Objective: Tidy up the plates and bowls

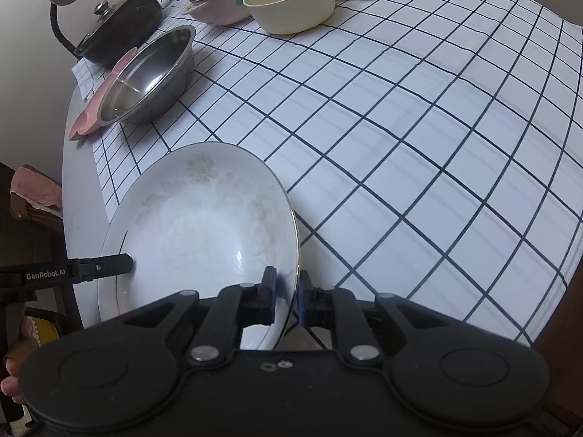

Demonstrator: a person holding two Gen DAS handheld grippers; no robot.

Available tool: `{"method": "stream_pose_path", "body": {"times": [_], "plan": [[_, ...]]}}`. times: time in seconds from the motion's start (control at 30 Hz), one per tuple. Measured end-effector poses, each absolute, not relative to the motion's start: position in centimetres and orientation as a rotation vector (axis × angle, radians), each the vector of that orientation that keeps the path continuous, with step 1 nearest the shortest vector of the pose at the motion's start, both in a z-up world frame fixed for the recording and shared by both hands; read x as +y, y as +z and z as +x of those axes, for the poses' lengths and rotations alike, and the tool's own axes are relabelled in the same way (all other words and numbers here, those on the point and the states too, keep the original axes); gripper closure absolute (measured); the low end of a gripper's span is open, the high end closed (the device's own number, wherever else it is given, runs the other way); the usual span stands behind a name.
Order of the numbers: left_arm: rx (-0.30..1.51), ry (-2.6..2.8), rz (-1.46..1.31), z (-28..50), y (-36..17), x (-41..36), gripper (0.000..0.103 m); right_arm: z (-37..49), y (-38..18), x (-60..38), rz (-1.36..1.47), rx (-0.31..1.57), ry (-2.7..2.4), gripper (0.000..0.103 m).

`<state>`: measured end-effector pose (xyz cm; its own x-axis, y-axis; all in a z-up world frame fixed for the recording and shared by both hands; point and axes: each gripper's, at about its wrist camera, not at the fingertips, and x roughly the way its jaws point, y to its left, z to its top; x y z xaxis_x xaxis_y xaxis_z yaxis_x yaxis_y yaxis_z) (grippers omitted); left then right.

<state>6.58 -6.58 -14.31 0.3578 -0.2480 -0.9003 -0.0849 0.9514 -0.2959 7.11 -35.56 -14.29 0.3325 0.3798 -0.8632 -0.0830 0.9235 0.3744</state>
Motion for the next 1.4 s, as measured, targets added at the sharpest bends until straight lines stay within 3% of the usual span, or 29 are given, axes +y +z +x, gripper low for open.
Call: {"method": "stream_pose_path", "body": {"times": [0.2, 0.3, 0.57, 0.9, 1.1, 1.23, 1.3, 1.4], "plan": [[1.203, -0.104, -0.318, 6.4, -14.2, -6.4, 0.087, 7.0, -14.1, -35.1, 0.249, 1.191, 0.293, 0.09], [1.196, -0.098, -0.303, 6.3, -14.0, -6.4, 0.087, 7.0, -13.9, -34.9, 0.237, 1.193, 0.291, 0.082], [1.181, -0.083, -0.259, 6.1, -13.4, -6.5, 0.086, 6.8, -13.1, -34.9, 0.217, 1.176, 0.276, 0.078], [1.123, -0.063, -0.206, 5.7, -11.4, -6.7, 0.086, 6.5, -11.0, -35.0, 0.202, 1.122, 0.273, 0.054], [1.074, -0.07, -0.171, 5.7, -9.8, -7.7, 0.085, 6.1, -9.6, -34.2, 0.162, 1.076, 0.3, 0.049], [1.034, -0.085, -0.151, 5.7, -8.4, -8.5, 0.085, 5.7, -8.3, -33.5, 0.128, 1.028, 0.324, 0.038], [1.014, -0.094, -0.146, 5.7, -7.6, -8.8, 0.075, 5.6, -7.5, -33.1, 0.11, 1.002, 0.339, 0.036], [0.956, -0.101, -0.149, 5.5, -6.2, -9.3, 0.034, 5.2, -6.3, -32.7, 0.081, 0.954, 0.358, 0.028]]}}
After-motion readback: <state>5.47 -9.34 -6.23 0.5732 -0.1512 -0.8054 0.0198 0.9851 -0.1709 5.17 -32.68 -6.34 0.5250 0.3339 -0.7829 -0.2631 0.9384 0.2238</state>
